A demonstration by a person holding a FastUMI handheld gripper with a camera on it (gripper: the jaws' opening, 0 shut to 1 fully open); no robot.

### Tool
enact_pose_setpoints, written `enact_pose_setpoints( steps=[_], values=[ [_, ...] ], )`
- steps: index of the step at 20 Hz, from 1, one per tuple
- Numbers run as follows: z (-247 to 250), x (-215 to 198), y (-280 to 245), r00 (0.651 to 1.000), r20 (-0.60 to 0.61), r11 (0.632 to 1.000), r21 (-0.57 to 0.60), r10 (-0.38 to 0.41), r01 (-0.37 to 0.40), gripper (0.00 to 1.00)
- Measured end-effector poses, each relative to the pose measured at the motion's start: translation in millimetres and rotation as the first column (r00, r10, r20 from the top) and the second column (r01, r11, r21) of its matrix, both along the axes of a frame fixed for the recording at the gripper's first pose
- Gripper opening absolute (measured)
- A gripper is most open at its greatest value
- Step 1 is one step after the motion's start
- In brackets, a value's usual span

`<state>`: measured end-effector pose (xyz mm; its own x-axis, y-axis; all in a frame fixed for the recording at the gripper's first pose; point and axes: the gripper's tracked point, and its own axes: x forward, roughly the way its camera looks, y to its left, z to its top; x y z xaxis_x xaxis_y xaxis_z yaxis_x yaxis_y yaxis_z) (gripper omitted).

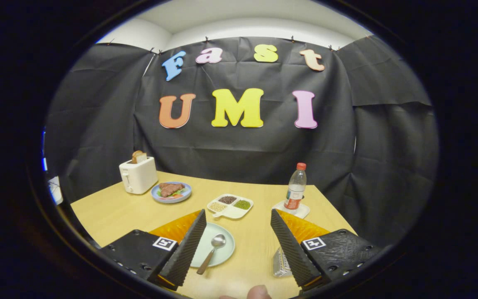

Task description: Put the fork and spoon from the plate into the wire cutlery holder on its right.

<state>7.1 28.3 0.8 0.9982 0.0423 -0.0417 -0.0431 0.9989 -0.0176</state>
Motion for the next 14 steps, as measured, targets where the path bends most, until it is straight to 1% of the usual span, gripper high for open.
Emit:
enact_pose_setpoints(
  steps=[5, 9, 11, 14],
  values=[
    [-5, -1, 2, 0.999, -0.033, 1.0, 0.004, 0.007, -0.007, 0.94],
    [-22, -1, 13, 0.99, -0.13, 0.999, -0.007, 0.046, -0.048, 0.94],
    [-32, 1, 18, 0.977, -0.202, 0.998, -0.002, 0.067, -0.069, 0.94],
    [-51, 4, 33, 0.941, -0.327, 0.995, -0.023, 0.088, -0.101, 0.94]
  ],
)
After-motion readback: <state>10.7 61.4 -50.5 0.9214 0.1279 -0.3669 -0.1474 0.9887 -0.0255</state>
